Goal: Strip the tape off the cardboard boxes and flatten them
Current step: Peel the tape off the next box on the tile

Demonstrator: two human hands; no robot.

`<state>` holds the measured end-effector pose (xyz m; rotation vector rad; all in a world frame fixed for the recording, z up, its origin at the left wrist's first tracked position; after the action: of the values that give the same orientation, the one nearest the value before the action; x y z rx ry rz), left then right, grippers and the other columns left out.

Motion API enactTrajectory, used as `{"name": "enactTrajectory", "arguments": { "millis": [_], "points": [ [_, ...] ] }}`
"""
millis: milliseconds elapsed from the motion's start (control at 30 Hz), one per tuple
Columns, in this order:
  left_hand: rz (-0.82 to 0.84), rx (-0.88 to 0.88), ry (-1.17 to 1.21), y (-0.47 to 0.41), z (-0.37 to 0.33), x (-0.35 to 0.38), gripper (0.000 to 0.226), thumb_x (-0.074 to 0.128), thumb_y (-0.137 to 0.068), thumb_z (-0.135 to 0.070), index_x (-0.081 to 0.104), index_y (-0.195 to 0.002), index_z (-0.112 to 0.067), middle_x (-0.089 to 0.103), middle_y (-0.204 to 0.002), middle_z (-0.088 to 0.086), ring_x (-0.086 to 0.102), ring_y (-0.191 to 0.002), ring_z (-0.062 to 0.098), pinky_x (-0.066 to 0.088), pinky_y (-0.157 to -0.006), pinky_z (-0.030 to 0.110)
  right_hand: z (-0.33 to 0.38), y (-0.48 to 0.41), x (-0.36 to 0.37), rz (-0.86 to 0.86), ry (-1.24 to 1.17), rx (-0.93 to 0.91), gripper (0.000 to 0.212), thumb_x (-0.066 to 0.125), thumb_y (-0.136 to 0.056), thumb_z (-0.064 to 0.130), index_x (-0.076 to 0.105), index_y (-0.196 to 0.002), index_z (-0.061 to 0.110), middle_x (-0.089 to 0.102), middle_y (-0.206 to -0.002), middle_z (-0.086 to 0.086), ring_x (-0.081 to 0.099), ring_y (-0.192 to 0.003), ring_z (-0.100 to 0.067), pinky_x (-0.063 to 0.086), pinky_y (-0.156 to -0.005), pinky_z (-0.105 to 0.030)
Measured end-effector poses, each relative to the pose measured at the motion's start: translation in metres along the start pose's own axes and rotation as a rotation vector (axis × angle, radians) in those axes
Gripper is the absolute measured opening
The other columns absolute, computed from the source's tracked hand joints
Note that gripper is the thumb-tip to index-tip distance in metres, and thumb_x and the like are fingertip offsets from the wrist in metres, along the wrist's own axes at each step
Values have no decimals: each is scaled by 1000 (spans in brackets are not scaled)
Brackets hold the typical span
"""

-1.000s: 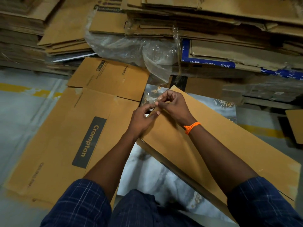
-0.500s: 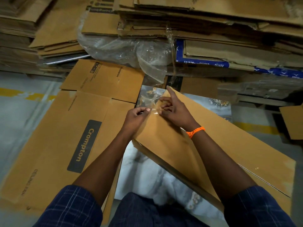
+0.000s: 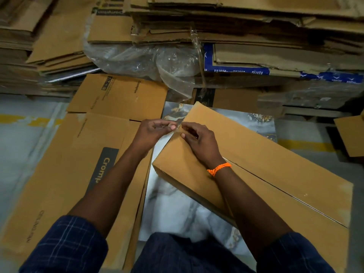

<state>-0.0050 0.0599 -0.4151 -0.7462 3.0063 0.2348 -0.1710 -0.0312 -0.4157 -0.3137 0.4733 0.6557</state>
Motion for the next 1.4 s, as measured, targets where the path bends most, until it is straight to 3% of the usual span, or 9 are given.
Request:
{"name": "enactTrajectory", "arguments": {
  "millis": [167,433,567,767,867,1000,1067,1167,1400],
  "points": [
    [-110,-75,258,11,15,6,17,73,-90,-7,81,-92,-22,79,-98,0,71,-92,8,53,-80,20,-8,1,5,20,-13,1,6,73,-91,16,76,-95,15,69,-116,5,58,-110,-5,38,-91,-7],
    [-211,-121,473,13,26,9,26,81,-74,-17,79,-99,-10,76,-108,13,70,-107,23,54,-93,32,-8,0,9,29,-15,38,7,70,-92,20,70,-88,14,60,-113,3,57,-108,-12,47,-93,-23],
    [-191,-116,487,16,20,13,18,80,-74,-17,82,-92,-15,77,-104,11,70,-105,23,55,-96,36,-8,-2,9,32,-34,64,8,71,-92,18,71,-86,11,60,-110,0,57,-106,-11,47,-91,-20],
    [-118,32,31,47,7,9,16,78,-87,-10,80,-103,-5,79,-99,4,73,-96,16,55,-82,26,-7,-3,10,58,-53,68,5,71,-91,16,71,-86,14,59,-109,0,57,-106,-11,48,-92,-23],
    [-68,147,-130,58,1,14,13,80,-86,-9,81,-98,-8,79,-97,0,73,-96,15,56,-87,32,-8,2,3,138,-127,63,4,71,-90,10,72,-94,11,62,-114,-1,59,-109,-8,47,-95,-18],
    [-3,281,-390,68,0,25,8,78,-89,-20,78,-97,-18,75,-96,-7,71,-92,11,59,-84,40,-14,1,-7,36,-215,151,24,56,-94,0,70,-110,12,69,-112,0,65,-104,-8,51,-92,-21],
    [-52,301,-414,72,1,27,19,75,-92,-28,71,-109,-21,72,-92,-6,70,-89,10,59,-81,36,-16,-2,-7,-23,-202,168,25,57,-96,6,67,-117,15,69,-105,-1,66,-96,-11,55,-88,-27],
    [-223,249,-397,68,3,33,45,67,-96,-38,55,-136,-20,66,-79,-4,65,-78,9,52,-72,23,-11,-11,-7,-39,15,114,29,76,-86,18,69,-114,16,62,-102,-3,60,-82,-7,51,-80,-20],
    [-413,194,-446,46,1,38,44,60,-87,-5,58,-130,-15,52,-112,1,53,-102,9,49,-87,30,10,-41,-3,320,423,-8,55,73,-89,20,55,-141,16,47,-114,-11,52,-98,-23,39,-83,-24]
  ]
}}
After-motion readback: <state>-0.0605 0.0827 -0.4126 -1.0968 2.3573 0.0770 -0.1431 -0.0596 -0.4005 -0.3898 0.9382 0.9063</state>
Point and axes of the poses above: each hand's wrist, its own y-axis away from the middle knuckle, its own x-axis out of the palm, z = x × y, the point moved 6 cm from there along -y, towards the middle knuckle
